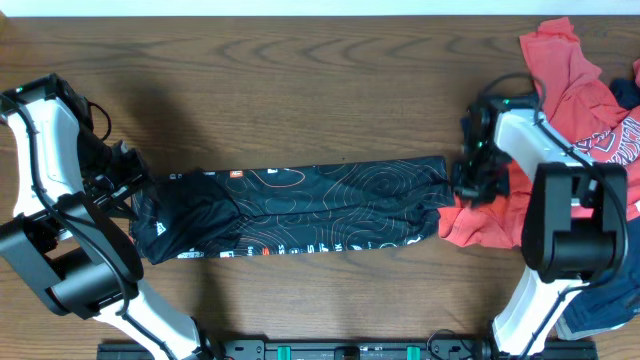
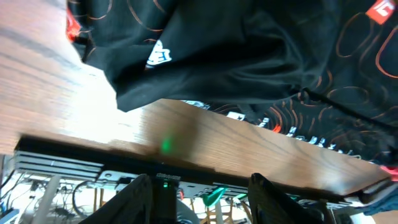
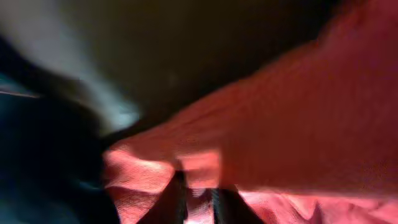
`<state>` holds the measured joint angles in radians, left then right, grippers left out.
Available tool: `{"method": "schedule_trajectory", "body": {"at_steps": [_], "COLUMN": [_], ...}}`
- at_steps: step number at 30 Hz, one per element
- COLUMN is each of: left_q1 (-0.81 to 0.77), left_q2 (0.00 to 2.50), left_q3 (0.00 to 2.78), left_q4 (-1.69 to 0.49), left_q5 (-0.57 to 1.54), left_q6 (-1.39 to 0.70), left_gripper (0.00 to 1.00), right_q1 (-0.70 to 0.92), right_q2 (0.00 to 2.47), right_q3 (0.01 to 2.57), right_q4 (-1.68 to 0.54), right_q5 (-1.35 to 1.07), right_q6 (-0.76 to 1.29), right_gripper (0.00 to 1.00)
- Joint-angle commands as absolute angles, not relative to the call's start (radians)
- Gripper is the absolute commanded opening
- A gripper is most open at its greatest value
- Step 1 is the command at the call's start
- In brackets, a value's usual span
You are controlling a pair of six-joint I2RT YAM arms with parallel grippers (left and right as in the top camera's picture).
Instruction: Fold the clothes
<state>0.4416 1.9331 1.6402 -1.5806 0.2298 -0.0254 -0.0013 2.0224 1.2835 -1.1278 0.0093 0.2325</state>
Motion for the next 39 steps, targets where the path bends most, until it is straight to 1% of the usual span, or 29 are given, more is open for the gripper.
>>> {"method": "schedule_trajectory", "body": {"at_steps": [1, 4, 8, 10, 12, 15, 17, 19, 23, 28, 30, 35, 37, 39], "left_q1": [0.444, 0.436, 0.409, 0.392, 0.371, 0.329, 0.3, 0.27, 0.218, 0.17, 0.163, 0.162, 0.162, 0.162], "left_q2": [1.908, 1.908, 1.908, 1.908, 1.908, 1.908, 1.908, 1.908, 1.908, 1.908, 1.908, 1.908, 1.908, 1.908], "left_q3": [1.633, 1.633, 1.633, 1.633, 1.633, 1.633, 1.633, 1.628, 1.59, 1.461, 1.403, 1.301, 1.285, 1.279], "left_q4": [-1.574, -1.561, -1.528, -1.51, -1.492, -1.457, -1.427, -1.367, -1.242, -1.095, -1.036, -0.909, -0.884, -0.874], "left_q5": [0.254, 0.258, 0.262, 0.262, 0.27, 0.337, 0.34, 0.339, 0.337, 0.261, 0.249, 0.249, 0.249, 0.249], "left_q6": [-0.02, -0.02, -0.019, -0.019, -0.019, 0.015, 0.013, -0.029, -0.07, -0.17, -0.209, -0.223, -0.223, -0.223], "left_gripper": [0.52, 0.52, 0.55, 0.56, 0.57, 0.62, 0.67, 0.68, 0.68, 0.69, 0.73, 0.74, 0.73, 0.68], "right_q1": [-0.072, -0.148, -0.248, -0.27, -0.274, -0.265, -0.254, -0.242, -0.215, -0.207, -0.207, -0.207, -0.207, -0.207], "right_q2": [2.031, 2.027, 1.996, 1.98, 1.961, 1.933, 1.915, 1.903, 1.901, 1.901, 1.901, 1.901, 1.901, 1.901], "right_q3": [1.234, 1.235, 1.246, 1.251, 1.251, 1.251, 1.251, 1.251, 1.251, 1.251, 1.251, 1.251, 1.251, 1.251], "right_q4": [-1.14, -1.175, -1.17, -1.156, -1.137, -1.124, -1.108, -1.088, -1.072, -1.073, -1.073, -1.077, -1.078, -1.078], "right_q5": [0.121, 0.209, 0.163, 0.065, -0.064, -0.269, -0.377, -0.449, -0.472, -0.467, -0.467, -0.467, -0.467, -0.467], "right_q6": [0.337, 0.419, 0.411, 0.314, 0.179, 0.001, -0.062, -0.089, -0.091, -0.091, -0.092, -0.091, -0.091, -0.091], "right_gripper": [0.09, 0.1, 0.14, 0.17, 0.23, 0.3, 0.32, 0.34, 0.34, 0.34, 0.34, 0.34, 0.34, 0.33]}}
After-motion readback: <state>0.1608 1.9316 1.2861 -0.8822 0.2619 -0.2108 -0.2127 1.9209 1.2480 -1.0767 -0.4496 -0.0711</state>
